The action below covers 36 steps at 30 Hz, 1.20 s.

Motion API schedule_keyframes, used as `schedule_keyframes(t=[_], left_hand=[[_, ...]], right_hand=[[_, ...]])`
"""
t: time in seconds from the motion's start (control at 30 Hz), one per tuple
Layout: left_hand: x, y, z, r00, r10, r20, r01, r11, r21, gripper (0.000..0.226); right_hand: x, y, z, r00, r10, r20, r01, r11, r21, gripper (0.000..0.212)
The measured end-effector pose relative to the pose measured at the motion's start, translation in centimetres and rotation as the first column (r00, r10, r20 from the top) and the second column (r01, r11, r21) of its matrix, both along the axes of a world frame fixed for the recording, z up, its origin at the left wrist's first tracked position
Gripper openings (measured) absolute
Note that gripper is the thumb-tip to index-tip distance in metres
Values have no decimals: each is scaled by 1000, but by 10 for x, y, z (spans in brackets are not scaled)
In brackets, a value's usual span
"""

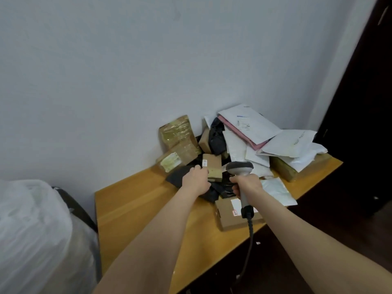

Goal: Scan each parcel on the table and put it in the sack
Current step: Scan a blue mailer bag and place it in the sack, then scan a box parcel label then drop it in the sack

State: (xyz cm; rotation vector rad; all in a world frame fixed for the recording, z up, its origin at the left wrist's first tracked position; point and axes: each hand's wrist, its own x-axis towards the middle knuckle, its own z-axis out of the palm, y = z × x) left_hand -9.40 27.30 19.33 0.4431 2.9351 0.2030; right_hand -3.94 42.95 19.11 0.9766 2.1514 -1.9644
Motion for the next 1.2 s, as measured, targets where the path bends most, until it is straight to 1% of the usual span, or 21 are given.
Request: schedule_keyframes(t=[0.17,0.33,0.43,0.5,0.53,0.57,0.63,0.67,0.73,0.8,0.87,0.93,0.97,1.03,1.13,1.2], left_hand=[[-15,49,-27,998,-1,68,3,999,-35,46],[-41,68,-64,989,7,147,-4,1000,-18,47],[-58,75,-93,973,39,226,-35,999,-20,47],[-69,78,-113,952,88,293,-86,996,-20,50],[-73,80,-123,934,123,334,-125,992,-15,51],[-76,81,-131,915,157,372,-168,986,-4,51],[-81,82,-149,870,227,438,-257,966,10,50],[-82,83,-157,843,262,470,-302,953,8,51],[-84,83,-170,786,329,524,-391,920,8,56],[-84,84,-182,701,380,604,-502,864,40,58],[-84,88,-191,597,400,695,-635,766,105,52],[-83,89,-193,524,436,732,-743,654,142,46],[-83,89,-192,505,466,726,-778,609,151,44],[-82,87,-187,505,510,697,-813,553,185,48],[-80,81,-164,519,536,666,-827,511,233,74],[-80,75,-146,521,544,657,-837,476,270,83]], right_hand=[[-27,58,-17,999,-17,39,17,1000,-4,15],[-56,85,-50,994,1,110,-2,1000,7,16],[-68,99,-77,985,3,175,-19,996,91,18],[-74,111,-92,972,-15,234,-23,987,160,14],[-76,117,-99,965,-25,260,-20,985,170,7],[-78,124,-108,960,-33,277,-16,985,173,5],[-83,135,-124,949,-23,316,-33,985,169,14],[-84,138,-133,941,-13,337,-44,986,160,15],[-86,142,-148,924,11,383,-59,992,115,9],[-91,143,-158,909,47,415,-80,995,62,11],[-99,143,-163,900,99,425,-123,992,31,14],[-109,144,-162,900,134,414,-155,988,18,13],[-114,146,-161,902,151,405,-168,986,6,13],[-123,147,-156,903,191,386,-197,980,-24,12],[-137,148,-143,908,272,318,-258,962,-87,13],[-147,145,-129,914,303,269,-277,952,-133,13]])
